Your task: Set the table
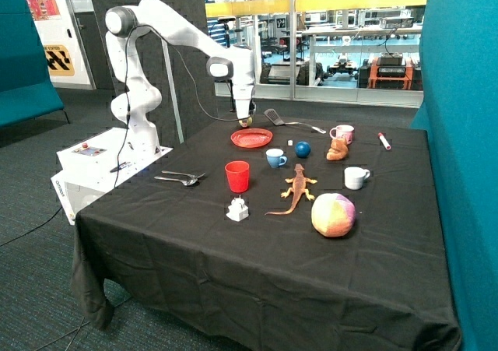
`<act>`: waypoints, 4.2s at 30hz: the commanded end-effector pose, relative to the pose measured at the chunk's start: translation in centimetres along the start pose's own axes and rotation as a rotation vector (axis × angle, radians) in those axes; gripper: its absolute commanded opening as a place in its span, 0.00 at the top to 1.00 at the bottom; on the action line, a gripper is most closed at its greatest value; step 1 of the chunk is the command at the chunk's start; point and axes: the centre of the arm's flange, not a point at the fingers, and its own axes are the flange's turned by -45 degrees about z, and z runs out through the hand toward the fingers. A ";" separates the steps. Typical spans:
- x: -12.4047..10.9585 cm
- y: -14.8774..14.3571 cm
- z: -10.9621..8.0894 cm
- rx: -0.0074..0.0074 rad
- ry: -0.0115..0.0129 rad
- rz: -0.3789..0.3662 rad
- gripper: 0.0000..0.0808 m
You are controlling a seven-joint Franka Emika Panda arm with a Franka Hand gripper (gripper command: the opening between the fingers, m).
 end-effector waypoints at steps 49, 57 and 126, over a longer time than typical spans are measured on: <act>4.3 -2.8 7.0 -0.0009 -0.0012 -0.052 0.34; 4.8 -2.2 7.5 -0.0009 -0.0013 -0.074 0.36; 2.0 -0.1 10.7 -0.0009 -0.0012 -0.047 0.50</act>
